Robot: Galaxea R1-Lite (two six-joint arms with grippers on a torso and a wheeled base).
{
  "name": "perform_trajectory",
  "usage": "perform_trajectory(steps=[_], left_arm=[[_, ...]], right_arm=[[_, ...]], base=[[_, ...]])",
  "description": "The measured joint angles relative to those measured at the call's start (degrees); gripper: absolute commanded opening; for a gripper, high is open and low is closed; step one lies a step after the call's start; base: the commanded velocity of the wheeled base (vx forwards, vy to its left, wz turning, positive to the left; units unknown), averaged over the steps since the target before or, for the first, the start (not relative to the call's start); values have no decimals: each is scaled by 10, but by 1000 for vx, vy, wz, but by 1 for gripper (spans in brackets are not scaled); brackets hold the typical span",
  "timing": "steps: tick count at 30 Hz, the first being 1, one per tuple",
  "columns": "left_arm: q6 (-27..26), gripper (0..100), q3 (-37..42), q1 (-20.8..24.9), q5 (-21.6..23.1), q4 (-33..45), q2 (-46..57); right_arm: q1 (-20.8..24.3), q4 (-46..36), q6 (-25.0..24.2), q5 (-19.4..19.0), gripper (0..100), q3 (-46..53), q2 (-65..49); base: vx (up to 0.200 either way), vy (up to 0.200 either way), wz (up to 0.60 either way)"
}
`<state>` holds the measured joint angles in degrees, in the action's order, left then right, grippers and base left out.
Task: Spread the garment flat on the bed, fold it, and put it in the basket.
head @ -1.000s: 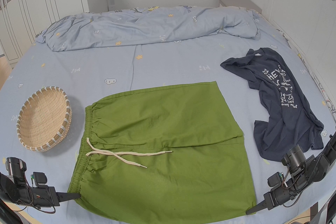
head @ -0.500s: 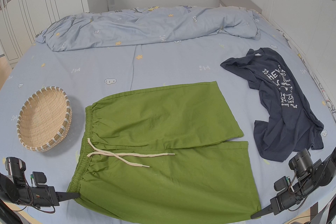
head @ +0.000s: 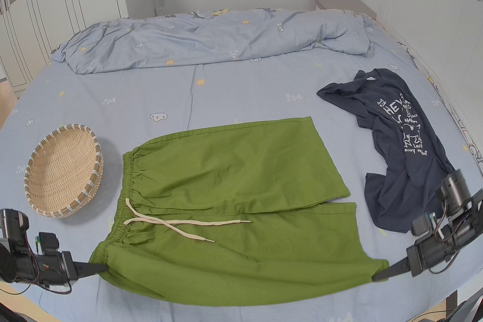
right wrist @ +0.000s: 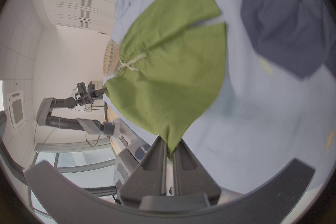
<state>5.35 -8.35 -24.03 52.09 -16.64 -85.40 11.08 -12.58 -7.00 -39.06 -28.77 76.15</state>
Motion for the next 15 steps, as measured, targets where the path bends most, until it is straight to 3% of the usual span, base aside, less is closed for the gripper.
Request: perform_trajectory(steps=[5, 8, 15], left_arm=[[51, 0, -123, 30, -29, 137, 48], [83, 0, -210, 61, -79, 201, 66], [165, 0, -355, 134, -159, 263, 75]], right_arm=[[0, -65, -14, 8, 0, -117, -34], [4, -88, -25, 33, 0, -187, -43], [54, -74, -86, 185, 0, -316, -25]], base=[[0, 0, 0], [0, 0, 0], [0, 0, 0]])
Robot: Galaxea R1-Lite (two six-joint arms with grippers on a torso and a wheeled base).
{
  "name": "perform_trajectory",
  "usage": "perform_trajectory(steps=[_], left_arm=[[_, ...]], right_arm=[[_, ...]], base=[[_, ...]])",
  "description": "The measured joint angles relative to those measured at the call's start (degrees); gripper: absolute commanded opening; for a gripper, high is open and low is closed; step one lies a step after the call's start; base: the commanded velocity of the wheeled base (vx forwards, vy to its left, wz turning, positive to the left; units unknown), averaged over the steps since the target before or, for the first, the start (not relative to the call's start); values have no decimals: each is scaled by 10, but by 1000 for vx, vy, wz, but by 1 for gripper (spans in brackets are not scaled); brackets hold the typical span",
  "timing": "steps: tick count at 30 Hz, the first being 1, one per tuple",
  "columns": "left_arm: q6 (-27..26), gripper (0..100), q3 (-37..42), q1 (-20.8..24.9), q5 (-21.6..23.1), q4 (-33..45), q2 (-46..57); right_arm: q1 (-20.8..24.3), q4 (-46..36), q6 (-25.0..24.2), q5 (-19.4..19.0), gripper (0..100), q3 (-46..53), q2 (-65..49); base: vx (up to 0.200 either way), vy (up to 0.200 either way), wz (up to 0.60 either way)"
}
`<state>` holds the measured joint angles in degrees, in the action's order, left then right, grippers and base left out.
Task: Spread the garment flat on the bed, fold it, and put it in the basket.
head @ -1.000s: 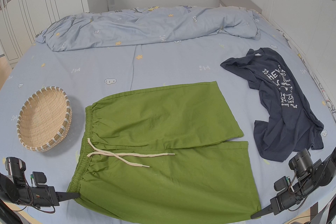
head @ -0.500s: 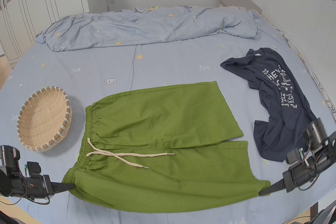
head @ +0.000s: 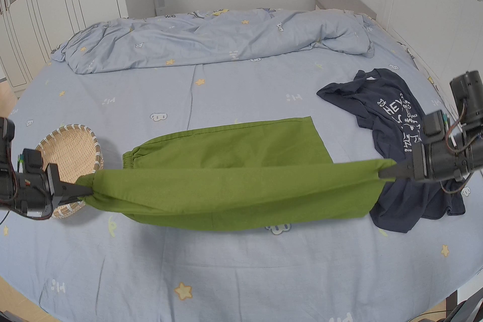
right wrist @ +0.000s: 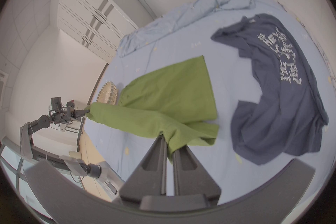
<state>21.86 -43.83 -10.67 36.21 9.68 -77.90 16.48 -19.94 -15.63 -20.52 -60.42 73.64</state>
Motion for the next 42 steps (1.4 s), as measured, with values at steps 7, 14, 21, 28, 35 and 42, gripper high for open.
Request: perform_trajectory(steps=[7, 14, 21, 28, 35, 42], left_arm=[[21, 0, -65, 31, -20, 18, -26], [12, 0, -110, 27, -25, 21, -71], [-10, 0, -133, 17, -25, 18, -122], [-17, 0, -144, 9, -25, 16, -152], [-20, 0, -156, -10, -23, 13, -158], [-54, 0, -151, -15, -22, 14, -158]], right_arm=[[55, 20, -26, 45, 0, -101, 55], [82, 22, -31, 93, 0, -172, 104], [102, -22, -30, 95, 0, -222, 119], [149, -47, -27, 104, 0, -240, 108], [168, -92, -29, 105, 0, -250, 87], [189, -113, -34, 105, 0, -233, 59]], base=[[0, 0, 0], [0, 0, 0], [0, 0, 0], [0, 0, 0], [0, 0, 0], [0, 0, 0]])
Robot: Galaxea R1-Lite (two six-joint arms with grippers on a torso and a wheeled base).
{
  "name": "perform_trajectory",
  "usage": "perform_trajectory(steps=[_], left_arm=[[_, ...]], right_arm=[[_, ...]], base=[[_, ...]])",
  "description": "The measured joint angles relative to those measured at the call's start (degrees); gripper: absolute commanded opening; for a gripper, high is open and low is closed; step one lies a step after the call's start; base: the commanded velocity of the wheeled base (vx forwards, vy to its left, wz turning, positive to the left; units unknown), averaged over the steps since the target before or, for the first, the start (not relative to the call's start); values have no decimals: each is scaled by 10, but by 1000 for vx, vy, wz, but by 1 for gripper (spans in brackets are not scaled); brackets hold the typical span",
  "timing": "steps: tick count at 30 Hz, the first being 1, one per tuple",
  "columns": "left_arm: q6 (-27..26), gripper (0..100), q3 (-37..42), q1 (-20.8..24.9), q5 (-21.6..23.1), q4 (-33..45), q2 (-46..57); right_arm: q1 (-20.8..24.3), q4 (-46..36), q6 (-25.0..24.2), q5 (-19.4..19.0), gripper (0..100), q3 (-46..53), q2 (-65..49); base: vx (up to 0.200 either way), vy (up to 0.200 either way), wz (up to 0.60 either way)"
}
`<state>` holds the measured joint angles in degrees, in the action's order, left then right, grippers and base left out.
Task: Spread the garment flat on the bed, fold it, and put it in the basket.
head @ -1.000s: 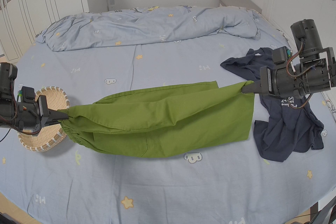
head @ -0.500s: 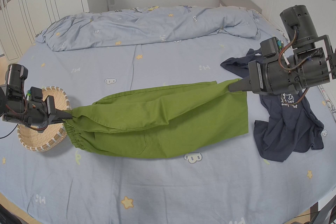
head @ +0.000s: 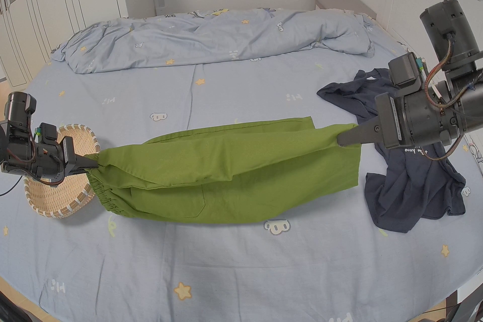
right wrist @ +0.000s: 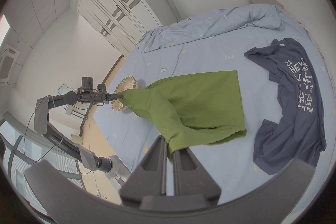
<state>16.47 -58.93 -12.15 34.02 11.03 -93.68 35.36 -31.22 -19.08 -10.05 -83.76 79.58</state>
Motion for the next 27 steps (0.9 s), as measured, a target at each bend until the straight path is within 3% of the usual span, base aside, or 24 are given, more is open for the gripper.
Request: perform_trajectory(steps=[7, 17, 27], left_arm=[[-1, 0, -11, 3, 0, 0, -2], [-2, 0, -53, 4, 0, 0, -34], [-6, 0, -104, 5, 0, 0, -82]], right_arm=[[-5, -2, -1, 0, 0, 11, -17], [-101, 86, 15, -2, 0, 7, 32], [-156, 181, 29, -3, 0, -31, 142]], base=[[0, 0, 0], [0, 0, 0], [0, 0, 0]])
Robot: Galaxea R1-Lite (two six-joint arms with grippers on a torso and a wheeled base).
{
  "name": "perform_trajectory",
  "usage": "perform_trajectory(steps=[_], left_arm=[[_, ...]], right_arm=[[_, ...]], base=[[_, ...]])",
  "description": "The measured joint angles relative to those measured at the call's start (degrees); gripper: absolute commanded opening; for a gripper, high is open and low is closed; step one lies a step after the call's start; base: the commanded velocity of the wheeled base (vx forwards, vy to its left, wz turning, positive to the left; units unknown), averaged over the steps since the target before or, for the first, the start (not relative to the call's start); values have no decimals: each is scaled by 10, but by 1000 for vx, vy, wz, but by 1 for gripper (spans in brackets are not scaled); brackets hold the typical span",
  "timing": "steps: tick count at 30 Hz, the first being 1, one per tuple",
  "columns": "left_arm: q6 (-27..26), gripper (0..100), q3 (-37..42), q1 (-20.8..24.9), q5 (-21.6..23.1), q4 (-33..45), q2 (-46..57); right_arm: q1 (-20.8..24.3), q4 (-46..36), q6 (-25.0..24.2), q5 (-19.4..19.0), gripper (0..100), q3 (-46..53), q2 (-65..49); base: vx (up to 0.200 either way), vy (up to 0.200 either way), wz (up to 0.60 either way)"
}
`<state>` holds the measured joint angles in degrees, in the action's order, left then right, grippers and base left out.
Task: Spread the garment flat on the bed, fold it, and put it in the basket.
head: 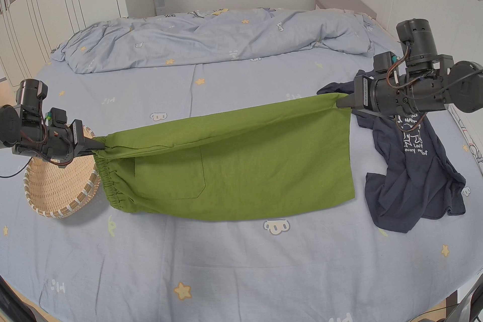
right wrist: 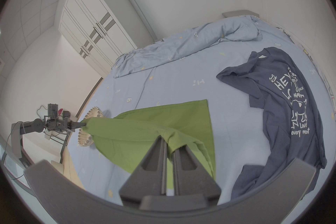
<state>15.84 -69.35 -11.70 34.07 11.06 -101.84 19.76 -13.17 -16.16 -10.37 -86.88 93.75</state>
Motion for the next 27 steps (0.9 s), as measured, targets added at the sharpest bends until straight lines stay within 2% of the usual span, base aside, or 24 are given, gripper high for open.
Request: perform_trajectory(steps=[10, 19, 27], left_arm=[[-1, 0, -51, 6, -1, 0, -43], [-28, 0, -63, 8, -4, -4, -70], [-33, 0, -80, 10, -5, -4, -81]], right_arm=[[-21, 47, 21, 3, 0, -42, 75], [-26, 131, 34, 4, 0, -43, 115], [-32, 169, 38, 5, 0, -40, 146]], base=[[0, 0, 0], [0, 0, 0], [0, 0, 0]])
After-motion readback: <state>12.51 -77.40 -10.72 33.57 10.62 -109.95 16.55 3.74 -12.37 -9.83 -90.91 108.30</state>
